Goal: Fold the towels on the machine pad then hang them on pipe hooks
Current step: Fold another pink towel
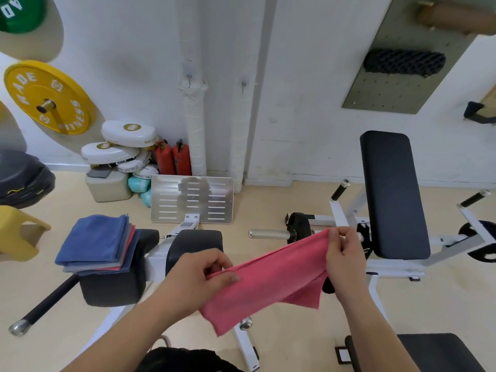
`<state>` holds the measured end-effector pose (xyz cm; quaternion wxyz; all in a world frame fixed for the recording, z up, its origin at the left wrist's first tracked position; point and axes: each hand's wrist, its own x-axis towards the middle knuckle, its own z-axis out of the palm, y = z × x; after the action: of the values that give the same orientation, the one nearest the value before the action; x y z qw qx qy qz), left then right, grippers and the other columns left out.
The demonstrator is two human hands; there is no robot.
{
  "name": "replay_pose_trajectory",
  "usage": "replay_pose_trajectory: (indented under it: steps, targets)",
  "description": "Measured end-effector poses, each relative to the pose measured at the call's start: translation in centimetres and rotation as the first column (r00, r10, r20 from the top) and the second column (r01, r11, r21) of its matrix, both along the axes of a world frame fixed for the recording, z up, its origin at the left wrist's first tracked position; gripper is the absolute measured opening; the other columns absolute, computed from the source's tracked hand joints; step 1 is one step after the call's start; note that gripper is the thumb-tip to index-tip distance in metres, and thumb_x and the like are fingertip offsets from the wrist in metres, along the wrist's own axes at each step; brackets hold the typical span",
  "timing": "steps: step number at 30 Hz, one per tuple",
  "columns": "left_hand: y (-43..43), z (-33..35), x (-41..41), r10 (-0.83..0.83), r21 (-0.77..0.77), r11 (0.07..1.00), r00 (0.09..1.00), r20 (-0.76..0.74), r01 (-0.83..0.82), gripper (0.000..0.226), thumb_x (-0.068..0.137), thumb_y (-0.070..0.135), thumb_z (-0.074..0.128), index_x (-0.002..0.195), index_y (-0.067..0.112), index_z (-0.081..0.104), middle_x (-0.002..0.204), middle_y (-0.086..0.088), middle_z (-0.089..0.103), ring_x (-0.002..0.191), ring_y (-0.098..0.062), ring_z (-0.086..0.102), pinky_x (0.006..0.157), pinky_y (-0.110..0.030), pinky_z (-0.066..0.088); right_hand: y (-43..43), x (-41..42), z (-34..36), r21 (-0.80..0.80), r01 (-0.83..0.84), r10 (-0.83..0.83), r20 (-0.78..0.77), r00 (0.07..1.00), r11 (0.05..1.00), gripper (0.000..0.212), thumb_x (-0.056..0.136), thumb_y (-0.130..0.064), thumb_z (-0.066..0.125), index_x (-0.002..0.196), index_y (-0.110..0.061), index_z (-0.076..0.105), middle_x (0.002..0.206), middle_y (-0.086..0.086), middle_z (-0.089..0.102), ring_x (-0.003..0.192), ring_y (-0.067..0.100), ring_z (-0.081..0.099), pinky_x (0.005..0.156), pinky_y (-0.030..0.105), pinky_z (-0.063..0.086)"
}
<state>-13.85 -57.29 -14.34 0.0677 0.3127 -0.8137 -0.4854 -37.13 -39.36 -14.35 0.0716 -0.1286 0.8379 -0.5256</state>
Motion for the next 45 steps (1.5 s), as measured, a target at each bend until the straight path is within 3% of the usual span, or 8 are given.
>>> replay_pose_trajectory:
  steps: [4,8,14,17,29,35,39,45]
  targets:
    - [-0.2,1.1,-0.5,-0.217,0.094,0.973,0.975,0.042,0.213,0.029,0.083,0.026,0.081,0.104,0.043,0.069,0.096,0.012,0.071,0.086,-0.015,0.069,0.078,-0.031,0.06,0.1,-0.8,-2.1,-0.003,0.059,-0.058,0.132,0.99,0.998,0.019,0.109,-0.034,0.044,0.106,-0.02,0.057,0.095,-0.002,0.063,0.089,0.012,0.057,0.078,0.036,0.045]
    - [-0.2,1.4,-0.6,-0.306,0.056,0.951,0.951,0.045,0.304,0.037,0.089,0.02,0.071,0.112,0.048,0.059,0.093,0.021,0.062,0.077,-0.011,0.06,0.069,-0.022,0.052,0.5,-1.4,-3.2,0.022,0.072,-0.075,0.18,0.981,0.997,0.019,0.108,-0.039,0.043,0.106,-0.025,0.056,0.101,-0.01,0.062,0.092,0.004,0.055,0.083,0.038,0.046]
    - [-0.1,1.5,-0.8,-0.299,-0.145,0.941,0.952,0.058,0.304,0.016,0.09,0.023,0.074,0.094,0.038,0.07,0.086,0.029,0.064,0.073,0.001,0.056,0.066,-0.012,0.044,0.7,-2.1,-3.0,0.044,0.087,-0.093,0.153,0.984,0.995,0.022,0.108,-0.039,0.044,0.109,-0.022,0.057,0.097,-0.009,0.063,0.091,0.014,0.056,0.081,0.035,0.04]
    - [-0.4,0.9,-0.8,-0.255,-0.184,0.945,0.961,0.106,0.271,0.023,0.086,0.031,0.079,0.106,0.041,0.073,0.087,0.024,0.063,0.078,0.004,0.056,0.069,-0.01,0.044,0.7,-2.5,-2.7,0.042,0.08,-0.085,0.142,0.986,0.996,0.021,0.107,-0.041,0.043,0.108,-0.025,0.057,0.1,-0.007,0.064,0.094,0.016,0.057,0.085,0.038,0.042]
    - [1.7,-0.8,-0.9,-0.55,-0.323,0.735,0.803,0.231,0.597,0.03,0.095,0.033,0.056,0.121,0.042,0.068,0.123,0.022,0.053,0.099,-0.005,0.059,0.083,-0.016,0.043,0.2,-3.2,-1.8,0.073,0.0,-0.007,0.09,0.996,0.997,0.016,0.108,-0.033,0.047,0.105,-0.023,0.059,0.092,-0.005,0.064,0.088,0.012,0.057,0.078,0.034,0.039]
    - [0.6,-1.2,-0.9,-0.345,-0.464,0.806,0.929,0.136,0.368,0.033,0.09,0.046,0.048,0.087,0.025,0.073,0.083,0.012,0.059,0.076,-0.003,0.054,0.072,-0.021,0.044,0.4,-3.6,-2.1,0.058,0.035,-0.04,0.086,0.995,0.998,0.017,0.107,-0.034,0.049,0.101,-0.023,0.061,0.092,-0.004,0.065,0.089,0.018,0.059,0.069,0.03,0.041]
    - [-0.2,-0.7,-0.2,-0.234,-0.452,0.858,0.969,0.078,0.244,0.039,0.091,0.058,0.046,0.077,0.027,0.065,0.077,0.015,0.057,0.073,-0.003,0.055,0.071,-0.022,0.049,0.4,-3.8,-2.0,0.065,0.04,-0.046,0.096,0.994,0.997,0.019,0.107,-0.034,0.048,0.105,-0.019,0.062,0.094,-0.013,0.06,0.098,0.021,0.058,0.083,0.033,0.038]
    - [-0.7,2.2,0.0,0.011,-0.273,0.961,0.991,-0.132,-0.047,0.01,0.094,0.031,0.07,0.085,0.032,0.068,0.084,0.018,0.068,0.083,-0.004,0.062,0.069,-0.012,0.048,0.7,-3.9,-1.2,-0.012,0.021,-0.02,0.132,0.991,1.0,0.02,0.106,-0.039,0.048,0.102,-0.024,0.062,0.107,-0.002,0.068,0.105,0.02,0.062,0.083,0.036,0.045]
